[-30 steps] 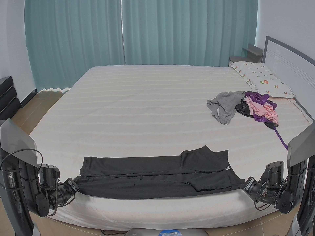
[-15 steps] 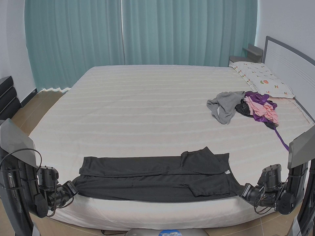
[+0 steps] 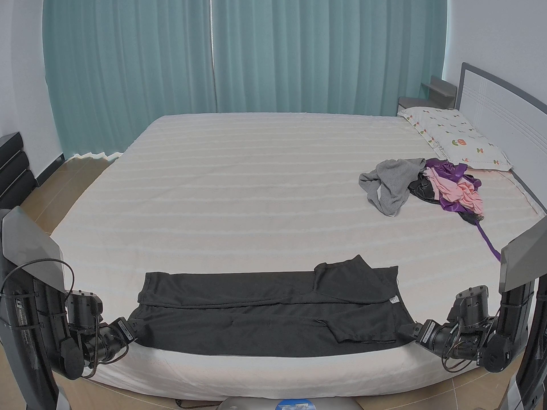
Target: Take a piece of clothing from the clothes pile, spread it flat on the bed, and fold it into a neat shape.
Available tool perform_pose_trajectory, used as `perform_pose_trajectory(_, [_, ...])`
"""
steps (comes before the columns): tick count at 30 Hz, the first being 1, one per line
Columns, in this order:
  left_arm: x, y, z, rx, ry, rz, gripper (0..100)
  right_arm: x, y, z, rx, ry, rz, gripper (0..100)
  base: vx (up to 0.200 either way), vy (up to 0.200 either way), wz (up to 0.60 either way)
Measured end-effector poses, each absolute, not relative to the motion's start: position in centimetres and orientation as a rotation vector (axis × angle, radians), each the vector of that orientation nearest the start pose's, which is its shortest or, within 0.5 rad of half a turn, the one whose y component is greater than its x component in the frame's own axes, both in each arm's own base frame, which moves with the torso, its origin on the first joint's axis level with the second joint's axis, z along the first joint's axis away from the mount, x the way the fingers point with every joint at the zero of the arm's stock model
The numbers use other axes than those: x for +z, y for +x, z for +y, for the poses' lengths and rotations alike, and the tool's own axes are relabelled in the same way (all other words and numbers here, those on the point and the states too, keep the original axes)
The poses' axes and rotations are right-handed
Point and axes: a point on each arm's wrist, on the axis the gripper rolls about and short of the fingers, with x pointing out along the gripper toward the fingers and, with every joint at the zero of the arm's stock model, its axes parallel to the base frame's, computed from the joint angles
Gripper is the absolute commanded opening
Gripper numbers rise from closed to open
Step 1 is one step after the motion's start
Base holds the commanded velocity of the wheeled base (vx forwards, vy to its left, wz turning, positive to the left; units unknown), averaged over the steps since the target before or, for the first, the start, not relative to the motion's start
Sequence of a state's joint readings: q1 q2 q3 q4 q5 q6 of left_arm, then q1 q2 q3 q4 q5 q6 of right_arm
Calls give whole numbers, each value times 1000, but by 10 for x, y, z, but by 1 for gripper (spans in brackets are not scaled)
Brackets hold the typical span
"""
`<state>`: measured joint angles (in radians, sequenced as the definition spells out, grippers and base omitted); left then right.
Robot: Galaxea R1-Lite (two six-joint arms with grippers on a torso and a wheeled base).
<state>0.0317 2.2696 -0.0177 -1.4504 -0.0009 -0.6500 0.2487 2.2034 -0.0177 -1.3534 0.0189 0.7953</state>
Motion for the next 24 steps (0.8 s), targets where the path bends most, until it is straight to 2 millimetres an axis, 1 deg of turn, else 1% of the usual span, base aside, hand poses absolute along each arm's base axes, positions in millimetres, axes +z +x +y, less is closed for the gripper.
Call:
perform_pose_trajectory(4, [-26,213,8,286,-633,759,100,-14,204,44,-94,635,836,100,0,0,0])
perform_pose_trajectory(8, [-20,213,11,238,-671,747,100,-8,207,35,-107,634,782,100,0,0,0])
perform_pose_trajectory(10, [-16,213,14,204,-700,736,100,-5,210,29,-112,637,745,100,0,0,0])
perform_pose_trajectory(14, [-11,216,24,193,-737,699,100,2,215,23,-95,657,675,100,0,0,0])
perform_pose_trajectory(20, [-5,234,31,175,-749,636,100,5,219,13,-61,704,638,100,0,0,0])
perform_pose_trajectory(24, [-3,254,33,149,-752,626,100,5,219,8,-52,725,639,100,0,0,0])
